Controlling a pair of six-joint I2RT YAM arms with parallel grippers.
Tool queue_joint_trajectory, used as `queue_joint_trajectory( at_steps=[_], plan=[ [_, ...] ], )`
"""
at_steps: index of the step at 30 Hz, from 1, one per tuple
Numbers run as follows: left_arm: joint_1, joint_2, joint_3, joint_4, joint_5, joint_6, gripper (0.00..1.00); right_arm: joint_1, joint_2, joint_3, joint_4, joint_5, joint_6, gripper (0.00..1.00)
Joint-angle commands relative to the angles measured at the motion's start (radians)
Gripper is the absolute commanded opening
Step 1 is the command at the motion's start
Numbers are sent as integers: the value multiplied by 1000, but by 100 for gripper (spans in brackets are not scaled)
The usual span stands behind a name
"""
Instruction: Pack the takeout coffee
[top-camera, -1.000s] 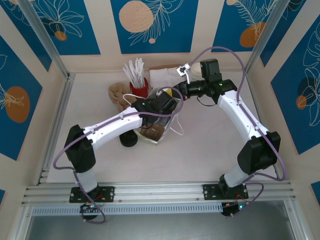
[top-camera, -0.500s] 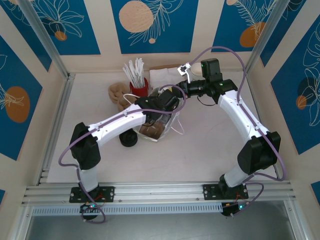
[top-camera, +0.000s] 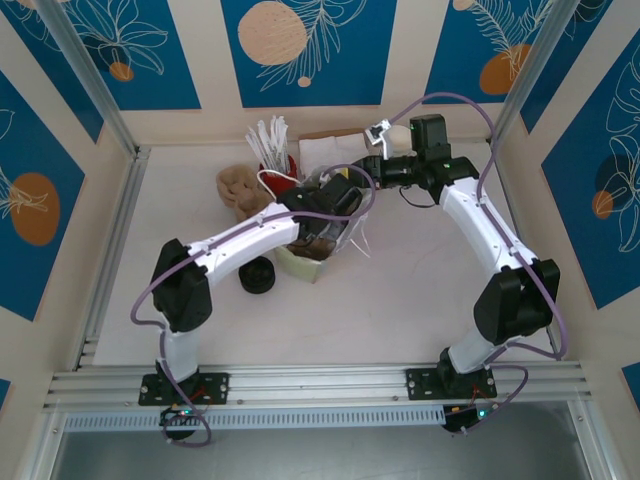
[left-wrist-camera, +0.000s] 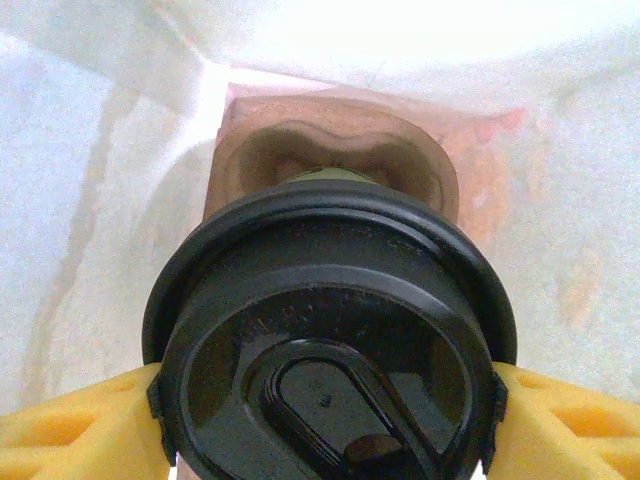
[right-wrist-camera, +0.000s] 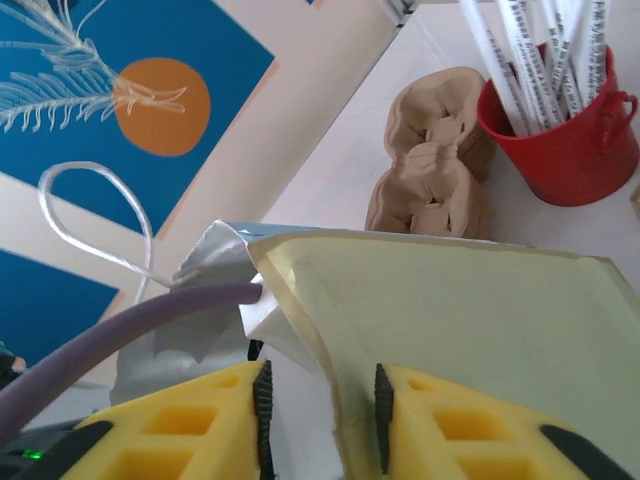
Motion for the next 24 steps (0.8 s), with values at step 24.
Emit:
queue_joint_trajectory(
  at_steps=[24],
  plan=[
    [105,269,423,-328,225,-74,69,-59,-81,133,-267,367,77,53]
  ],
)
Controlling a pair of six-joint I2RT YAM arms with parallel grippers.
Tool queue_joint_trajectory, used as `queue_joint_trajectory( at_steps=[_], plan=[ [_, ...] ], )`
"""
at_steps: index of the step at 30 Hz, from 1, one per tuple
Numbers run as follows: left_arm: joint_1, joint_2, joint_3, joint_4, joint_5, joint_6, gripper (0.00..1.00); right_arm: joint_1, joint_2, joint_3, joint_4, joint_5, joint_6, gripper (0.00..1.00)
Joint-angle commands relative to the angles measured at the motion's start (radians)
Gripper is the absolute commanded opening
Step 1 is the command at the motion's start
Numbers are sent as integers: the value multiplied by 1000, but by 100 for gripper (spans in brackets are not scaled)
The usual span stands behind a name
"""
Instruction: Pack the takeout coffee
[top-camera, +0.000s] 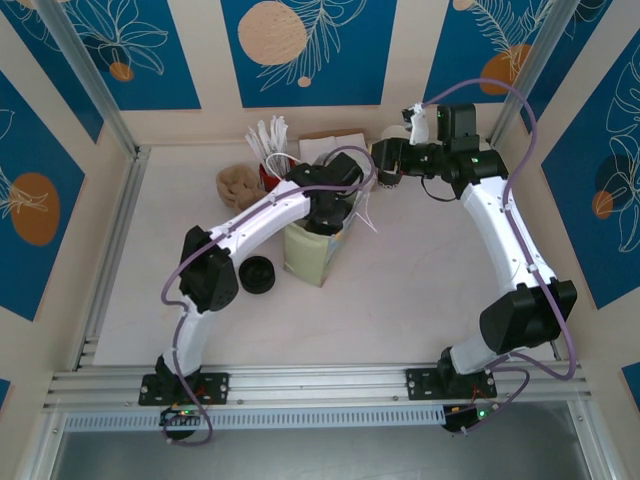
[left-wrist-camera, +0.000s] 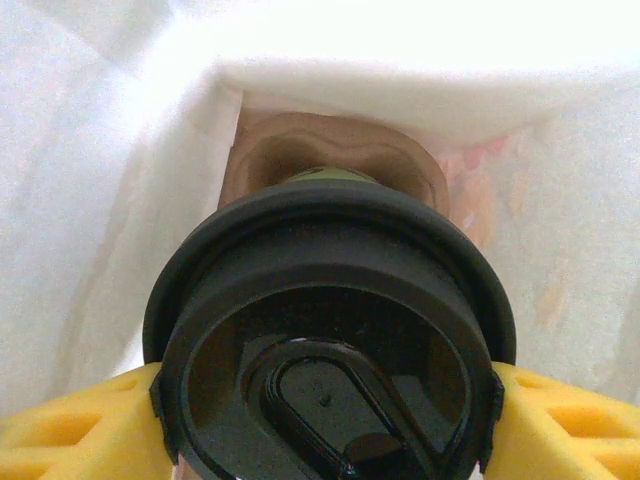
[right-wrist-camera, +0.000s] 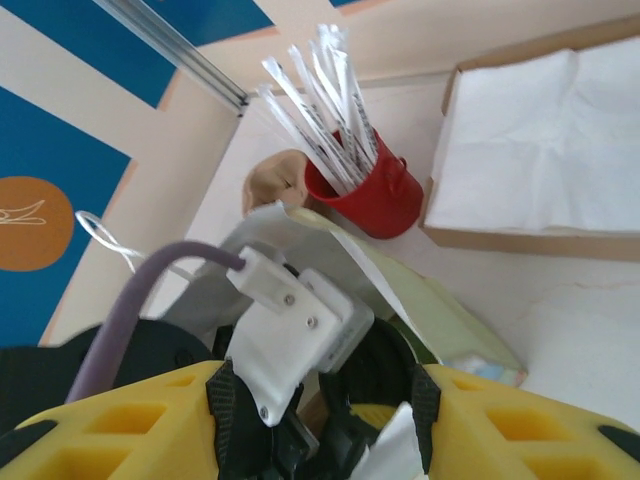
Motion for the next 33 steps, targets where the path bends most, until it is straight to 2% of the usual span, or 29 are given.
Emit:
queue_joint_trajectory(
  at_steps=[1,14,21,33],
  plan=[
    [25,48,82,-113,58,-22,69,18,-13,21,-105,42,13,53],
    [70,162,223,-205,145,-40,66,57,10,9,-154,24,24,53],
    [79,199,236,-187,145,-34,64,83,-18,-58,-95,-38,-20,53],
    [99,262,235,-133,154,-12,63,97,-4,-67,-120,-31,-44,53]
  ],
)
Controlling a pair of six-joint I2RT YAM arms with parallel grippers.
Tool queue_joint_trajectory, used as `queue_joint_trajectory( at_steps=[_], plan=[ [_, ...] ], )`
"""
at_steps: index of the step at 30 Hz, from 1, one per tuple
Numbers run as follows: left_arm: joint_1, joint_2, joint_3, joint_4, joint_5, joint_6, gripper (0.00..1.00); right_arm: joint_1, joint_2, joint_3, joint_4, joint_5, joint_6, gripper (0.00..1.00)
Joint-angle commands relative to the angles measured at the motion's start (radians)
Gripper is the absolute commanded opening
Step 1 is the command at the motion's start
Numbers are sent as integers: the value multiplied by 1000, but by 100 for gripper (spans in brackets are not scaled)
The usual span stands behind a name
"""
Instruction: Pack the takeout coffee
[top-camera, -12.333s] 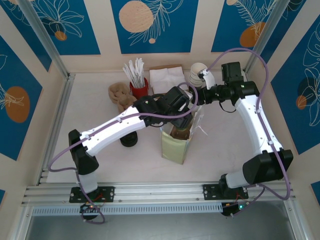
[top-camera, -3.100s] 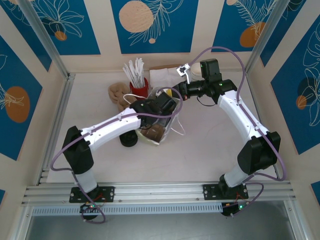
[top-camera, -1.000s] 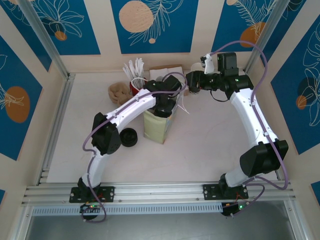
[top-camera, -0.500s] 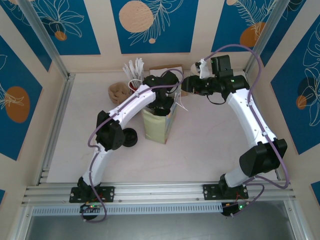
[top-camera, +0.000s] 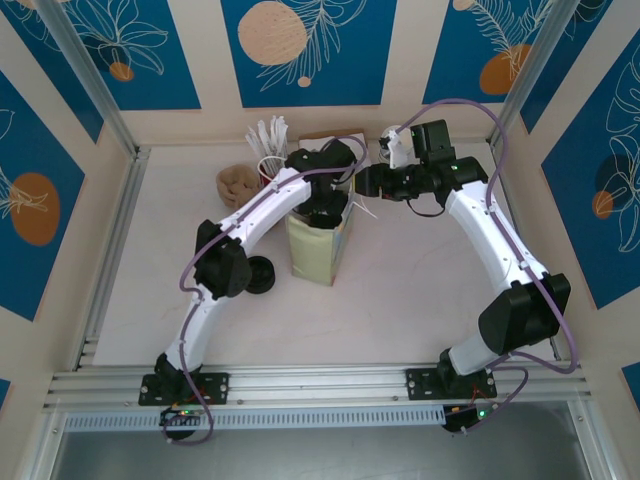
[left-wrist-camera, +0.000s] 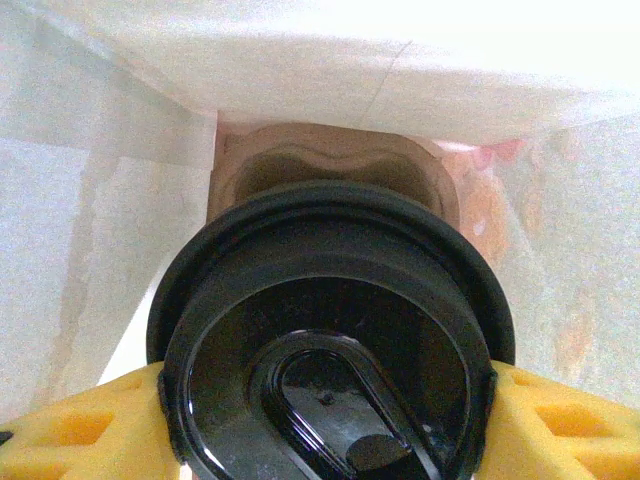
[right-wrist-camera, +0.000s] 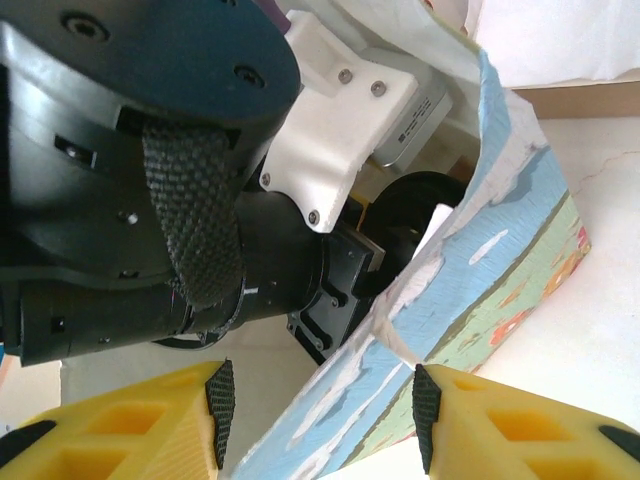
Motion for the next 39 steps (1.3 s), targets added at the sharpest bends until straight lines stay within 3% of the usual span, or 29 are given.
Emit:
queue_joint_trajectory(
  at_steps=[1,14,26,39],
  plan=[
    [22,94,-11,-6,25,8,63,5,-3,19,-16,-27,-22,53],
    [22,130,3,-2,33,31,64,15,86,111,-53,4,-47,53],
    [52,49,74,19,133,-35,79,16,153,158,-63,42,-46,54],
    [52,-10,93,-21,98,-16,92,35,201,200,-93,77,-49,53]
  ],
)
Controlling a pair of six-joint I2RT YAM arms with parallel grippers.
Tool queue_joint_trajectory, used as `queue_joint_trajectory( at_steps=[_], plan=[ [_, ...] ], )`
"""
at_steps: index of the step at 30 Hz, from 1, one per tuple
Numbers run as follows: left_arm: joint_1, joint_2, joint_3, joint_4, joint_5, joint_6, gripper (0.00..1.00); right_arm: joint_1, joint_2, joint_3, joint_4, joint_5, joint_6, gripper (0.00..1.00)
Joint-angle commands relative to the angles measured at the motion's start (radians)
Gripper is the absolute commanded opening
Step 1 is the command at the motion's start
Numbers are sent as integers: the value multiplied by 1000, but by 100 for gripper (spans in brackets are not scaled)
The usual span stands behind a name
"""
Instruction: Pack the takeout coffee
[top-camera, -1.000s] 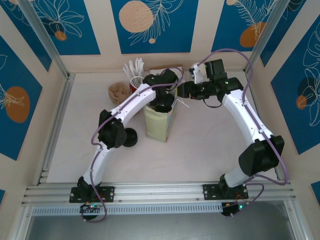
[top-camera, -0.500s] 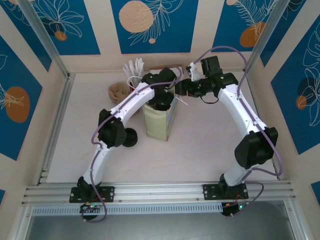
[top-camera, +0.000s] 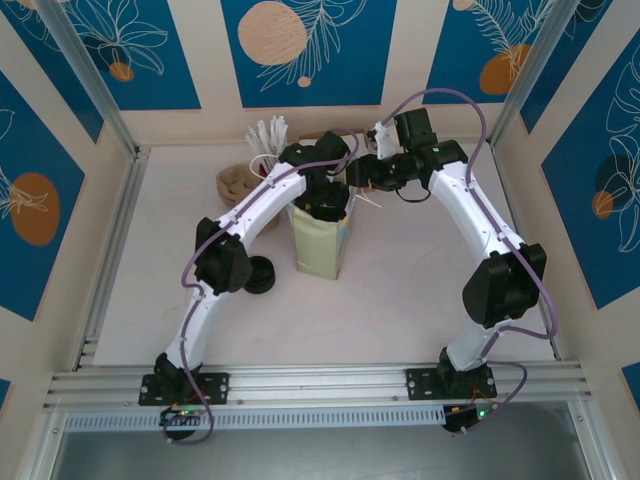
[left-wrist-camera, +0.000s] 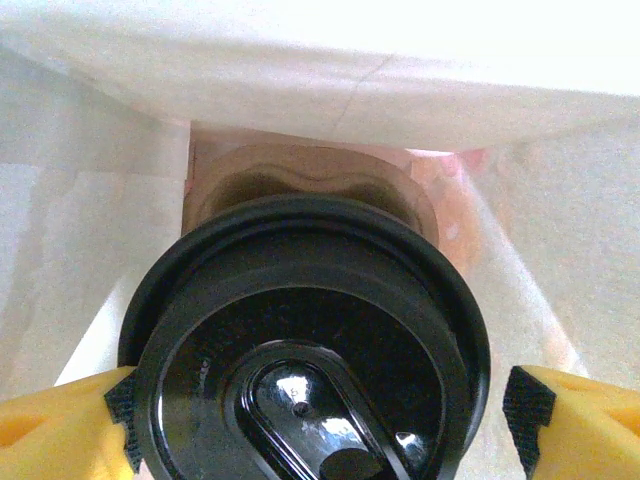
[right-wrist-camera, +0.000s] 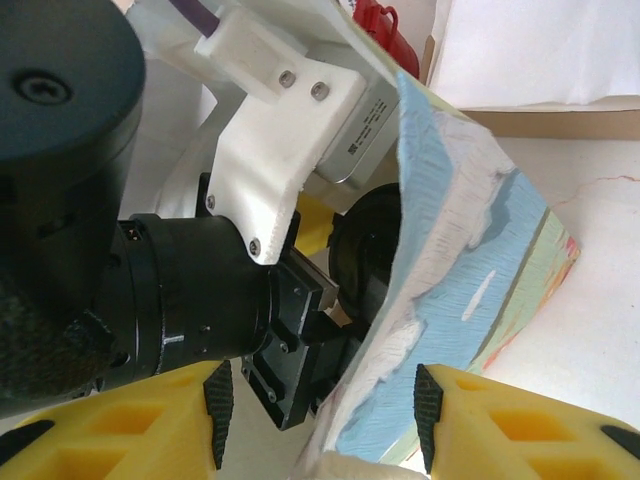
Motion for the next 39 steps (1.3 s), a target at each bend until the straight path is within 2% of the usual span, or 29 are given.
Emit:
queue_joint_trajectory(
  at_steps=[1,4,9,14,23,28,33,39],
  plan=[
    [9,-50,34,-51,0,8,93,10,15,34,-48,28,-23,52],
    [9,-75,36,-65,-3,7,94,12,23,43,-70,41,-31,47],
    [10,-115,36,-91,-7,0,94,21,31,68,-109,95,-65,26],
    [9,-147,36,-103,16,-15,95,20,31,82,-140,136,-90,14],
    [9,-193,35,-94,111,-32,96,21,29,117,-181,141,-102,8],
    [11,-210,31,-101,117,-44,96,19,32,148,-208,123,-91,7],
    [11,-224,16,-76,172,-47,90,18,46,191,-268,98,-84,6],
    [12,-269,-62,37,285,-40,83,17,57,230,-317,71,-64,5]
  ],
)
